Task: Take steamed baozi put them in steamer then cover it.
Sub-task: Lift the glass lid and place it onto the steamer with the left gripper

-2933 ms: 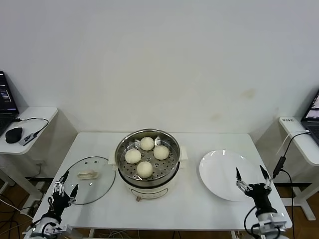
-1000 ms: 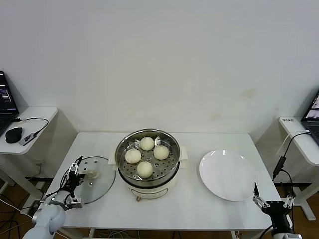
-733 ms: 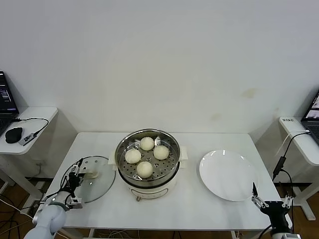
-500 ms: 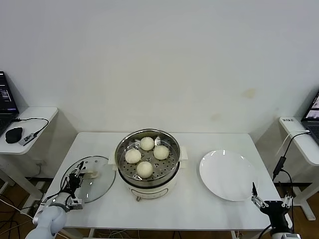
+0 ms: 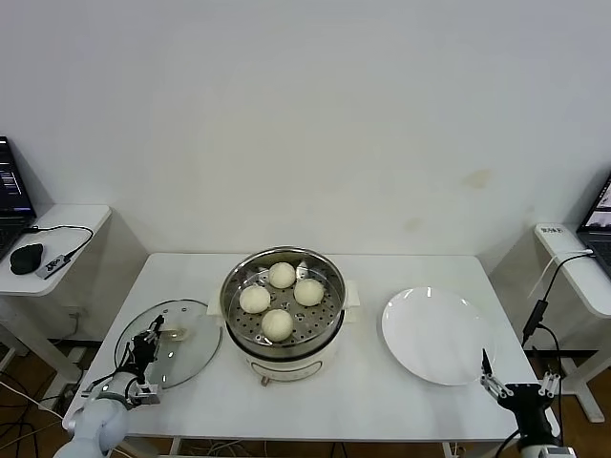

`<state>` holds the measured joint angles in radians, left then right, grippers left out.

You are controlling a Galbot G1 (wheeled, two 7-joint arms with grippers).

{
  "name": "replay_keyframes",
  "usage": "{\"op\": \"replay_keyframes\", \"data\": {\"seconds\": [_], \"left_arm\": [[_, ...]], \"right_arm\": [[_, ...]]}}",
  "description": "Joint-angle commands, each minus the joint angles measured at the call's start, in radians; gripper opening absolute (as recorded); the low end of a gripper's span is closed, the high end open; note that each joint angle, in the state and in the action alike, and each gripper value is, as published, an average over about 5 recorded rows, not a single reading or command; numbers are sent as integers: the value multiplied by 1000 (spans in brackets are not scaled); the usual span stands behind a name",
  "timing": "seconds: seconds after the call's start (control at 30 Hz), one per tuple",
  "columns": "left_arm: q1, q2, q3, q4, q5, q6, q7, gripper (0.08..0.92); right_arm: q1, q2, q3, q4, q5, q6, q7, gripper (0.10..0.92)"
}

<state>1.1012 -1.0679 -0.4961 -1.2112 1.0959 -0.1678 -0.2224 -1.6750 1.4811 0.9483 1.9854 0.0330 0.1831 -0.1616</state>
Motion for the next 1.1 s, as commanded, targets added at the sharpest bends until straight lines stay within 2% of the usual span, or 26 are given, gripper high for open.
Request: {"op": "replay_keyframes", "data": {"seconds": [0.03,0.27,0.57,0.83,1.1], "left_arm": [[50,0,-36,-110,-17,-10,-59,146],[166,22,-79,-333,-47,93,-25,146],[283,82,-194,-572,-80,217,106,146],[276,141,-264,-665,-97,285,210,146],[254,214,-155,-789,-200,380,281,146]], "right_arm": [[2,-6,-9,-1,3,-3,-2,823],[6,-31,-26,-9,7,-9,-3,823],[17,-45,-49,-18,-3,-10,-6,823],[23,-40,-52,-28,-23,-5,-7,823],[24,-21,-57,-29,-59,0,-6,823]]}}
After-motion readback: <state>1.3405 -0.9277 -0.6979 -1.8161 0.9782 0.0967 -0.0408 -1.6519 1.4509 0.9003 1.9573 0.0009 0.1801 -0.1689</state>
